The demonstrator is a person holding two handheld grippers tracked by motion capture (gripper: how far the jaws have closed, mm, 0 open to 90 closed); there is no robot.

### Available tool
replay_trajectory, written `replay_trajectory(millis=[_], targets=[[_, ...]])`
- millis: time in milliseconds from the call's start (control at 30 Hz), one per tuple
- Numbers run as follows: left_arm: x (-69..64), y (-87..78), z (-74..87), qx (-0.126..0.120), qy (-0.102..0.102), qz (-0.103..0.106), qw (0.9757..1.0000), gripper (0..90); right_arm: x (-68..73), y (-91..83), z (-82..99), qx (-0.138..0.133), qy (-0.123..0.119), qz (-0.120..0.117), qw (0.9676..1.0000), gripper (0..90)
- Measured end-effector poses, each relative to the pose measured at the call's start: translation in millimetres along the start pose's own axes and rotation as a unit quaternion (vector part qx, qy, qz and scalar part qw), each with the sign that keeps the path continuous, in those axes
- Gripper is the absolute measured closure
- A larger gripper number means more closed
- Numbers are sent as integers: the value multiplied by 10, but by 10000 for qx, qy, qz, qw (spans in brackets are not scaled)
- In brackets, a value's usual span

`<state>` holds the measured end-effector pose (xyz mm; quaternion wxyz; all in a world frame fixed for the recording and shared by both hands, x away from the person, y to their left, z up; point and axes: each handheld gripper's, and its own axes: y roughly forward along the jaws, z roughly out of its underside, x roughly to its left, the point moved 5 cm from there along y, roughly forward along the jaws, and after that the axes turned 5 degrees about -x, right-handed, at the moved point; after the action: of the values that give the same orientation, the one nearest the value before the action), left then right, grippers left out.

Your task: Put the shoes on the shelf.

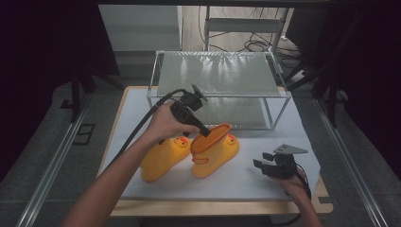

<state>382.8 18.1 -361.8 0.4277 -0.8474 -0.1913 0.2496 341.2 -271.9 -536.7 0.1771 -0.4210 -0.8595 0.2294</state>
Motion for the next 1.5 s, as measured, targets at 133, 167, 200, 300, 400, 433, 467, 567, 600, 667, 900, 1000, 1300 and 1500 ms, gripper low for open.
replay_trajectory(millis=[133,167,200,300,400,433,467,567,600,667,900,1000,1300,1500], targets=[[1,111,-9,100,-35,-47,9999,625,-10,-2,4,16,29,6,10000,439],[14,170,-10,198,-33,-127,9997,640,-12,1,4,-3,41,9,10000,439],[14,170,-10,198,-33,-127,9997,662,-12,1,4,-3,41,9,10000,439],[17,281,-5,351,-27,-233,9991,733,-19,3,3,-9,48,25,10000,440],[-5,308,-14,368,11,-292,9989,791,-24,-1,5,-10,51,26,10000,440],[-7,309,-13,362,17,-308,9989,822,-30,-4,8,-3,50,39,10000,440],[-12,305,-10,361,20,-324,9988,856,-41,-2,12,5,60,53,10000,442],[-22,299,-10,333,30,-339,9989,860,-48,-1,15,-2,73,69,9999,444],[-28,291,-13,303,29,-320,9990,860,-50,-3,16,1,86,78,9999,445],[-39,268,-17,263,45,-290,9992,862,-57,-15,12,-30,95,95,9999,448],[-106,-1,51,75,197,-328,9992,863,-80,-44,-2,-83,143,138,9998,450],[-95,-165,185,2,229,-313,9992,863,-87,-58,-12,-115,139,159,9997,451],[-12,-325,589,-105,110,-348,9993,863,-73,-45,-10,-79,161,162,9997,451],[41,-388,857,-137,109,-505,9986,862,-85,-46,-7,-101,176,148,9997,451]])
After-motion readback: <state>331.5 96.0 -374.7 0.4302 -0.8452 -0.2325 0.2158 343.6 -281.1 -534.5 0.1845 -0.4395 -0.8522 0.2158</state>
